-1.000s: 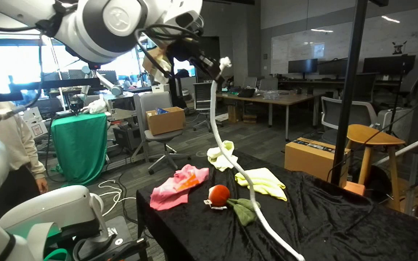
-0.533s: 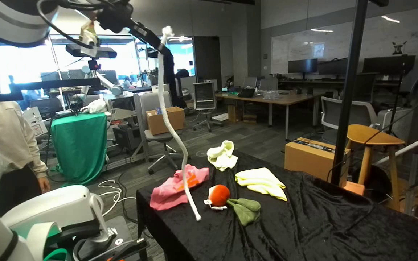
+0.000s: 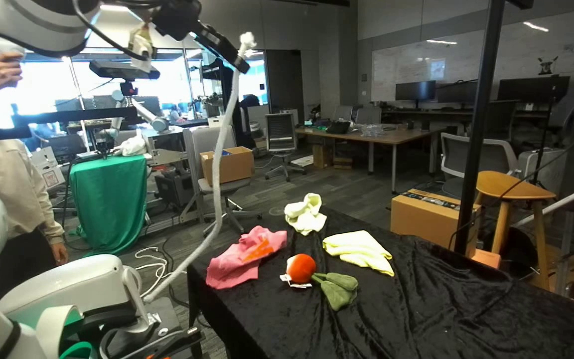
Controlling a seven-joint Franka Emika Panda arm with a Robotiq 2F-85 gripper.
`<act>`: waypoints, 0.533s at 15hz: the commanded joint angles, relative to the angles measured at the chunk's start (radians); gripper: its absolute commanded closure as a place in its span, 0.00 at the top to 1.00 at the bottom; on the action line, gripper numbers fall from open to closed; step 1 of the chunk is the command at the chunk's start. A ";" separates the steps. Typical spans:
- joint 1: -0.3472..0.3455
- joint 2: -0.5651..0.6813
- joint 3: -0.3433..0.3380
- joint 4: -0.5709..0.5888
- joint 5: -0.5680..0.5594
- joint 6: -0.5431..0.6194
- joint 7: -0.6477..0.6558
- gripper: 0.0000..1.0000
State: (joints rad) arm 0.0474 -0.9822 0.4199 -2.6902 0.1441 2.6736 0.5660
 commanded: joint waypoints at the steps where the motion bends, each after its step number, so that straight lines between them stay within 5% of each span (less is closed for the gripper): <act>1: -0.055 0.253 -0.064 0.101 -0.008 0.093 -0.101 0.09; 6: -0.124 0.563 -0.057 0.260 -0.033 0.143 -0.188 0.09; 8: -0.103 0.649 -0.075 0.321 -0.084 0.119 -0.189 0.09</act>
State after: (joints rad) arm -0.0582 -0.4883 0.3495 -2.4983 0.1164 2.7922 0.3920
